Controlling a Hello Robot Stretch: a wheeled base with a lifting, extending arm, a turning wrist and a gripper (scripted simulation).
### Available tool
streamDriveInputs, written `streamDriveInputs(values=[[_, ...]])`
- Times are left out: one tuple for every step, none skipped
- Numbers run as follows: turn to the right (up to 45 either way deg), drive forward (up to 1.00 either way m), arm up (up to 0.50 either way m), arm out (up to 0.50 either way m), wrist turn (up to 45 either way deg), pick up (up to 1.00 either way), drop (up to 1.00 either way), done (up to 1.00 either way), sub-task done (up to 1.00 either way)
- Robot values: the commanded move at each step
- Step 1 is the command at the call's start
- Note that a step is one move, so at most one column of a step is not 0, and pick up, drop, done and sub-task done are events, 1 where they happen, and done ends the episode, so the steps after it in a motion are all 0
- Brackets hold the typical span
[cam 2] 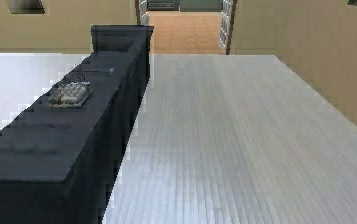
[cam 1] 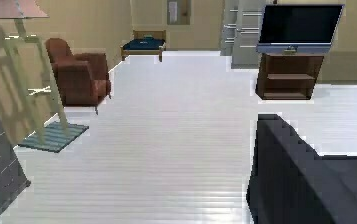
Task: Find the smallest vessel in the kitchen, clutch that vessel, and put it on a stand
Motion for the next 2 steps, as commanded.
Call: streamDriveInputs(values=[[0.0, 1.00, 0.00, 0.00, 0.0, 0.00, 0.00, 0.00, 0.00], [0.0, 0.55, 0.00, 0.00, 0.0, 0.00, 0.00, 0.00, 0.00]])
